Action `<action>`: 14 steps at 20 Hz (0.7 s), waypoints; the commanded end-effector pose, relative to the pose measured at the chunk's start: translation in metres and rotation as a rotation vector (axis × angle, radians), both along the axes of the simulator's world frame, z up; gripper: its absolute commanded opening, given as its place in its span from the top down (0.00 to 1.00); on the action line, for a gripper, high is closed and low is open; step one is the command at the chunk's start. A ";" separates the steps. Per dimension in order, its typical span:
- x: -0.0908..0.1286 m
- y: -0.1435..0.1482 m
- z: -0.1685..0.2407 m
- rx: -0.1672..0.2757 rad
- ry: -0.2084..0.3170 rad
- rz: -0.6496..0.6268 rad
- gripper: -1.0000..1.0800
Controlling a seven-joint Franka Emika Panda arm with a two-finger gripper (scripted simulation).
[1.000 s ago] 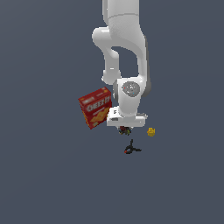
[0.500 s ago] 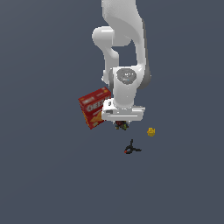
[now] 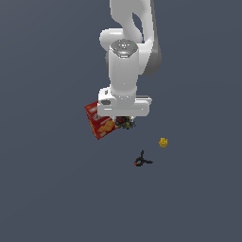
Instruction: Pick up a designated object from a clutter of objects.
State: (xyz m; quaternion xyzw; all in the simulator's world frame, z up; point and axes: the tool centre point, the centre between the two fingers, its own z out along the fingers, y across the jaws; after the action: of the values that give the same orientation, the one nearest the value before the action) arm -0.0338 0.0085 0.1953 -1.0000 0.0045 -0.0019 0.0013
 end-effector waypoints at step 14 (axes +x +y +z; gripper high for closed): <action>-0.001 -0.065 0.155 0.000 0.002 -0.001 1.00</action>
State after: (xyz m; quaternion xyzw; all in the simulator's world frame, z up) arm -0.0342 -0.0504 0.3344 -1.0000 0.0049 -0.0009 0.0015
